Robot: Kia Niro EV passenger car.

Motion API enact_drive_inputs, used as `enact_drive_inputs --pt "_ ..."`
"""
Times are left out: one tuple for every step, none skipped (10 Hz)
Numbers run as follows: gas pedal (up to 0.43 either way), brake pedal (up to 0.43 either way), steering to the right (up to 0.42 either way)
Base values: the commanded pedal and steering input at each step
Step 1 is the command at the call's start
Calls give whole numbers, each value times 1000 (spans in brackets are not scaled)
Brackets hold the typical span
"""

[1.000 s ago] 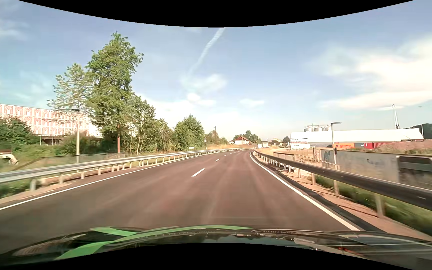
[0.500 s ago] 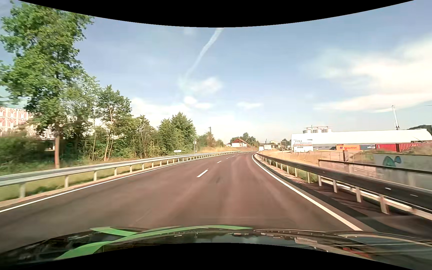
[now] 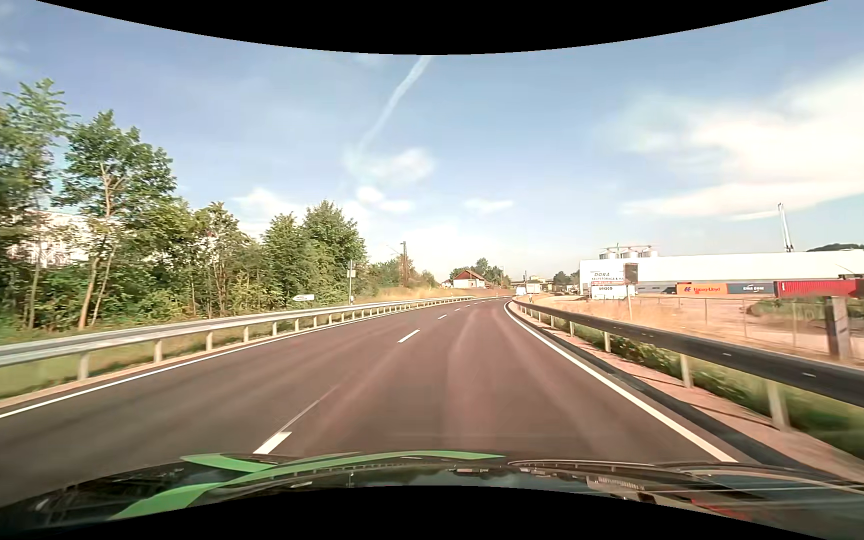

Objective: Follow the waypoints while adhering to traffic rules and regulations

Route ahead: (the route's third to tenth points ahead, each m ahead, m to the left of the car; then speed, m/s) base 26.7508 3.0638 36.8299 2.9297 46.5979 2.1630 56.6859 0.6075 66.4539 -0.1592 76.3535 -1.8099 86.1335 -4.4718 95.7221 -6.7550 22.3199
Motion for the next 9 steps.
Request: enact_drive_inputs --pt "197 0 10" --pt "197 0 11" --pt "177 0 11" --pt "177 0 11" --pt "169 0 11" --pt "169 0 11" --pt "169 0 11" --pt "169 0 11" --pt "169 0 11"
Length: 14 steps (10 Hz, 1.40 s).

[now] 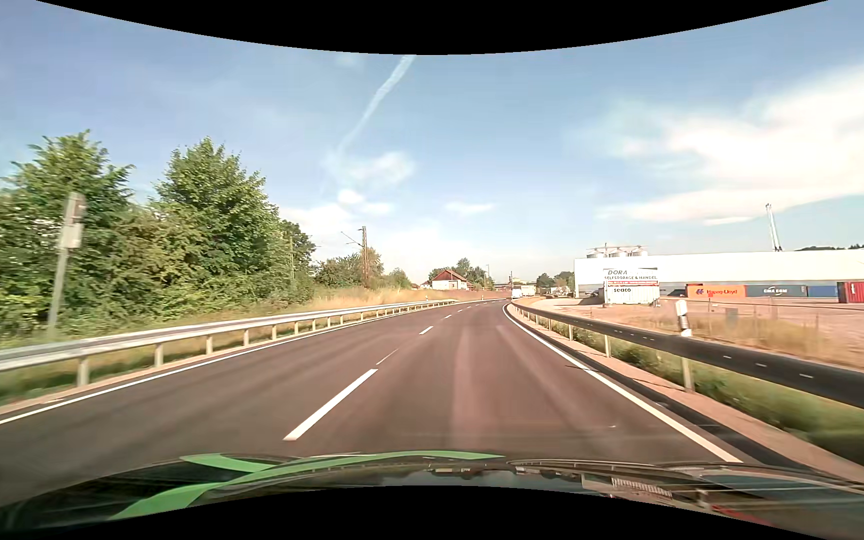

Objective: Follow the waypoints while adhering to traffic rules and regulations

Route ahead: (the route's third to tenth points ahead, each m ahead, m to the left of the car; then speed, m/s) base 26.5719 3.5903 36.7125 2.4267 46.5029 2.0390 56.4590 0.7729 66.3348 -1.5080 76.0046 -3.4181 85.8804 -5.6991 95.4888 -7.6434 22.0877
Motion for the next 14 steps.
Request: enact_drive_inputs --pt "177 0 11" --pt "197 0 11" --pt "197 0 11" --pt "209 0 11" --pt "197 0 11" --pt "177 0 11" --pt "169 0 12" --pt "169 0 12" --pt "177 0 12" --pt "189 0 12" --pt "197 0 12" --pt "209 0 12" --pt "209 0 12" --pt "209 0 13"
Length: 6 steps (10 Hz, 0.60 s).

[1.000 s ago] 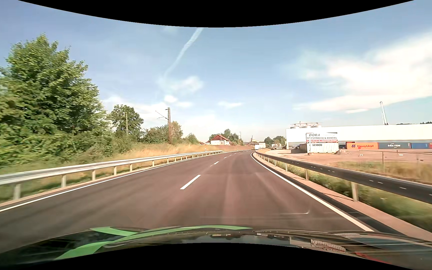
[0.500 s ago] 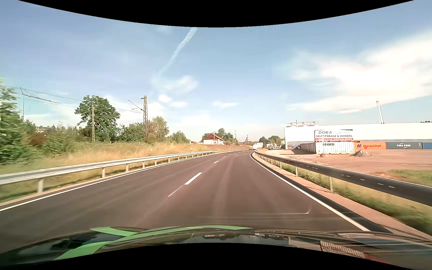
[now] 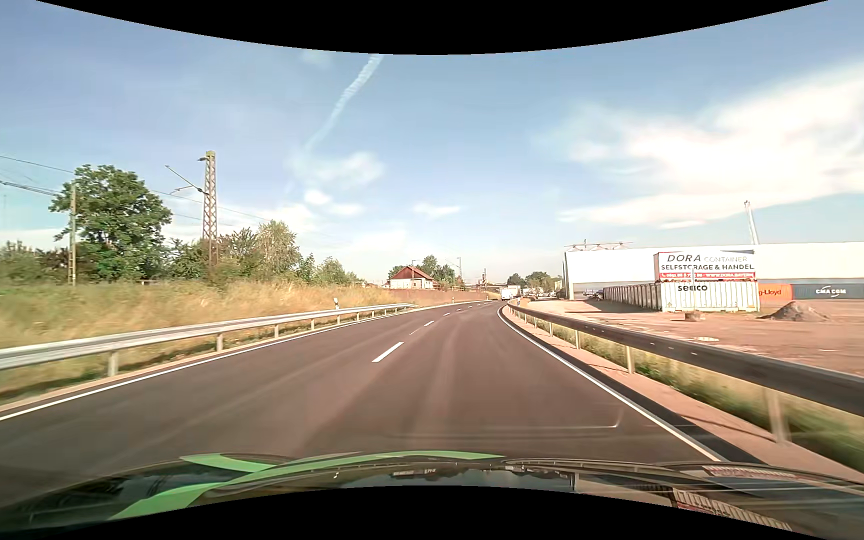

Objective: Follow the waypoints while adhering to traffic rules and regulations

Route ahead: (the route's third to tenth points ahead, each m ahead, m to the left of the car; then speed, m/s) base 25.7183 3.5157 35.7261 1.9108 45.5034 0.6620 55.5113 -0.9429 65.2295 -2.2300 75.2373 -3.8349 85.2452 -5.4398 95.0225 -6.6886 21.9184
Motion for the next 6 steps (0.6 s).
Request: enact_drive_inputs --pt "220 0 13" --pt "248 0 13" --pt "260 0 13" --pt "268 0 13" --pt "280 0 12" --pt "287 0 12"
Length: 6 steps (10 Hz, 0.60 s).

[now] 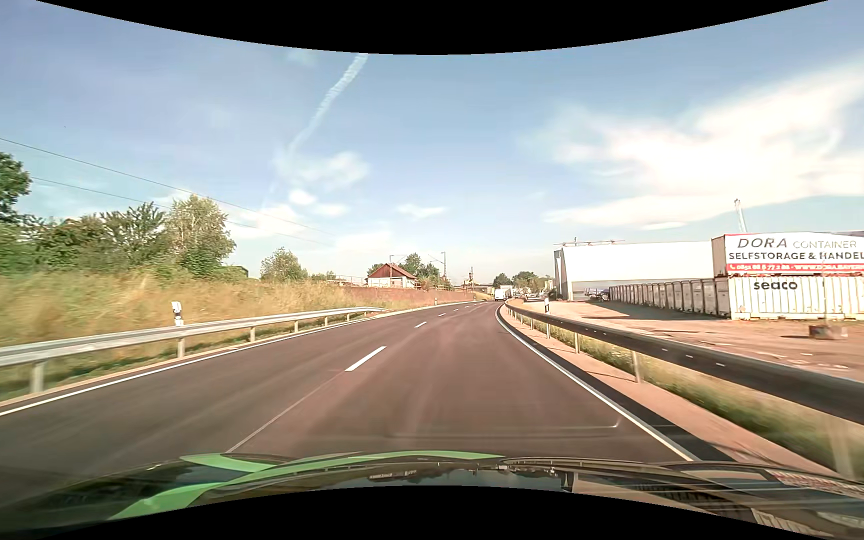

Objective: Follow the waypoints while adhering to traffic rules and regulations

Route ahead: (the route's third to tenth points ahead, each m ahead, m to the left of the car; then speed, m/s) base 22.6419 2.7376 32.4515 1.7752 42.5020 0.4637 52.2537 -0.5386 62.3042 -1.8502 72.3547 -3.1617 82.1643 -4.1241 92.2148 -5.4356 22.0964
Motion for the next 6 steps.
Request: enact_drive_inputs --pt "287 0 11" --pt "287 0 11" --pt "287 0 11" --pt "248 0 11" --pt "220 0 10" --pt "209 0 10"
